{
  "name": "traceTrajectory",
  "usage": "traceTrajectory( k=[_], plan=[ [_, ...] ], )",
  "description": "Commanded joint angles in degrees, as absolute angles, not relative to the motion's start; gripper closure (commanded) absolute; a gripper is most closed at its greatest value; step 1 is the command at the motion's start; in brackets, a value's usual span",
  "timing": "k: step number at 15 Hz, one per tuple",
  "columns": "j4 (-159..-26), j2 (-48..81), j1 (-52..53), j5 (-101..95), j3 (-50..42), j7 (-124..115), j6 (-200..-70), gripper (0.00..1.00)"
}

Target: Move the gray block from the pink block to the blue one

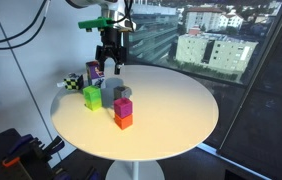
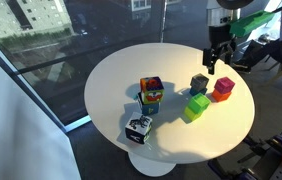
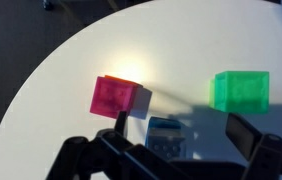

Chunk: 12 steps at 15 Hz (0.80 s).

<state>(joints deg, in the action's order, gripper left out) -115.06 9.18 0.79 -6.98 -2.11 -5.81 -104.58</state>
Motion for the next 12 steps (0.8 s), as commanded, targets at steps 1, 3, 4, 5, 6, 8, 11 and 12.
traceTrajectory(
  k=[1, 3, 4, 5, 6, 8, 11, 12],
  plan=[
    [-116.27, 4.73, 0.21, -5.20, -1.38, -2.24, -99.74, 0.00],
    [-116.45, 2.98, 0.23, -4.70, -1.23, -0.81, -97.08, 0.00],
    [-116.64, 1.93, 0.25, -4.66, -1.15, -0.09, -95.77, 0.00],
    [-116.89, 0.85, 0.28, -4.75, -1.09, 0.39, -94.70, 0.00],
    [-117.12, -0.22, 0.31, -4.83, -1.04, 0.80, -93.70, 0.00],
    [-117.72, -2.44, 0.38, -5.06, -0.94, 1.42, -92.32, 0.00],
    [-119.26, -6.15, 0.47, -5.28, -0.80, 2.19, -91.77, 0.00],
    [-120.00, -7.45, 0.50, -5.32, -0.76, 2.49, -92.04, 0.00]
  ],
)
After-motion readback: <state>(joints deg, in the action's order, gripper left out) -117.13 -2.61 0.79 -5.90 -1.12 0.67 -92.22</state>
